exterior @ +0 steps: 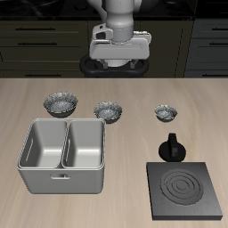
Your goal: Place the medium-sized bowl inside the right compartment of the bowl drainer
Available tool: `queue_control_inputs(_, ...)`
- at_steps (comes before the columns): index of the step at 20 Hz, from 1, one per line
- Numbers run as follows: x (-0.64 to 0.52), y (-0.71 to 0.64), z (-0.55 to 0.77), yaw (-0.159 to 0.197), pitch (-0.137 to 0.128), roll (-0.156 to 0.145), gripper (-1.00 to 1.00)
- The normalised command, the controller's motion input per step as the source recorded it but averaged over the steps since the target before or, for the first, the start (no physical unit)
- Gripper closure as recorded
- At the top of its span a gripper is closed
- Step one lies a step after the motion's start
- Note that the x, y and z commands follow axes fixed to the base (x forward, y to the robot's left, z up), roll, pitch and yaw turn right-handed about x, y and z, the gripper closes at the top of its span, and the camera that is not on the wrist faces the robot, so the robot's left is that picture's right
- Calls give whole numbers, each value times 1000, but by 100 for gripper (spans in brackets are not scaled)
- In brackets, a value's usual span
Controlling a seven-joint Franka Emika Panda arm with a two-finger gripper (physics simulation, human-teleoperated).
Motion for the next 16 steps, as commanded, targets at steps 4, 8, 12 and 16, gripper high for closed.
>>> queue_control_inputs(4,60,113,-649,15,53,25,-100)
queue_control_inputs(8,50,125,-618,22,71,11,-100)
queue_control_inputs(12,24,52,-530,6,36,16,-100)
queue_control_inputs(16,39,-54,-373,-17,40,-9,-100)
